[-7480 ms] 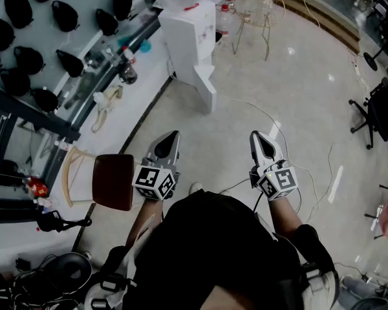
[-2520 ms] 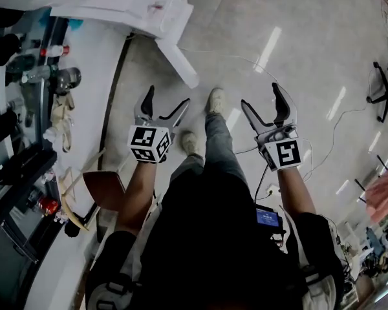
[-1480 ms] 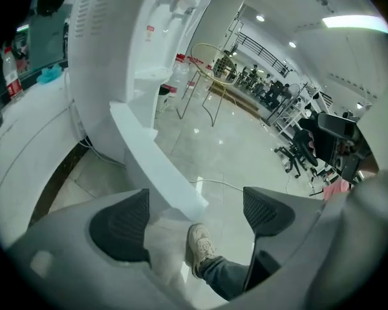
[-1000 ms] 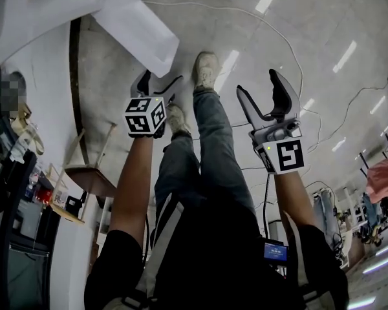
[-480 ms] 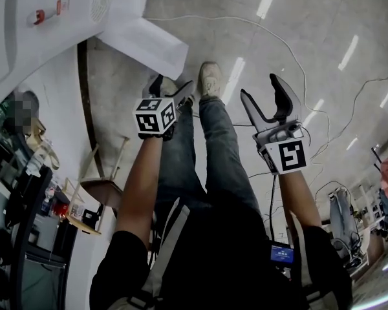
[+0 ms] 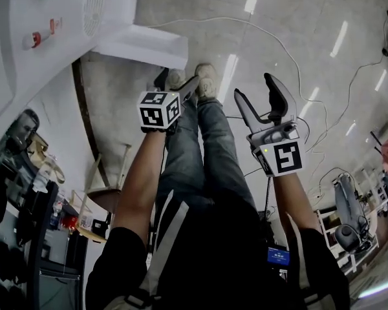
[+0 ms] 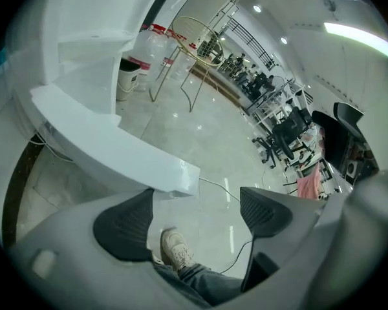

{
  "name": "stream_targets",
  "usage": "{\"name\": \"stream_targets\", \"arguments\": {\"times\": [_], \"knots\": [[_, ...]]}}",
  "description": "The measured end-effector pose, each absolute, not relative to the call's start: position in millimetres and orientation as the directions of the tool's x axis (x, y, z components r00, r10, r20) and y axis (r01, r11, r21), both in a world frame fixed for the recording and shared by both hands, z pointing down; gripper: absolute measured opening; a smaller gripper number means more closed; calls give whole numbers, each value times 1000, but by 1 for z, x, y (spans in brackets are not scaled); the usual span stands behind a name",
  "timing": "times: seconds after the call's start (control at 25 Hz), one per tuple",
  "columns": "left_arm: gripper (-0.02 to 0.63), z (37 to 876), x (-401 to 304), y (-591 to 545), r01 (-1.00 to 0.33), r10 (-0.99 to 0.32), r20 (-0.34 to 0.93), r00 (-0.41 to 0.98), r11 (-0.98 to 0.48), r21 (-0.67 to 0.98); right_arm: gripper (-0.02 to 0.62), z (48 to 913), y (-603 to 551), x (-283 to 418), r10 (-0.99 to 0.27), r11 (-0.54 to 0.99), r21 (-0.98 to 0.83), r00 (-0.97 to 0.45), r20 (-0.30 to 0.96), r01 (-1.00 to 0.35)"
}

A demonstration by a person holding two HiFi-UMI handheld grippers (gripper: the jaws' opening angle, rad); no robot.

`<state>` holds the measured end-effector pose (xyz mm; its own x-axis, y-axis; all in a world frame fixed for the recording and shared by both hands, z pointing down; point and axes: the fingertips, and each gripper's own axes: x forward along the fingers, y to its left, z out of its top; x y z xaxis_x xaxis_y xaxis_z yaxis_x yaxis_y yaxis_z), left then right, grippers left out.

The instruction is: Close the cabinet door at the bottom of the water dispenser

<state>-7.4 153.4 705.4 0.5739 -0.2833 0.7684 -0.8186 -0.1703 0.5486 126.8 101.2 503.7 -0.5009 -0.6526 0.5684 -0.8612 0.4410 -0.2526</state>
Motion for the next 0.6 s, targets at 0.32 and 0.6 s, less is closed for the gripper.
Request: {"name": "stream_targets", "arguments": {"times": [0.32,0.6], "knots": [[434,701,3,130,-768,-223,736,639,-238,594,295,493,80,109,-689,393,-235,-453,565,-889],[420,700,-11,112,-756,-214,728,651,-268,597,291,497,67,88,-704,355,-231,-422,572,-906]]}}
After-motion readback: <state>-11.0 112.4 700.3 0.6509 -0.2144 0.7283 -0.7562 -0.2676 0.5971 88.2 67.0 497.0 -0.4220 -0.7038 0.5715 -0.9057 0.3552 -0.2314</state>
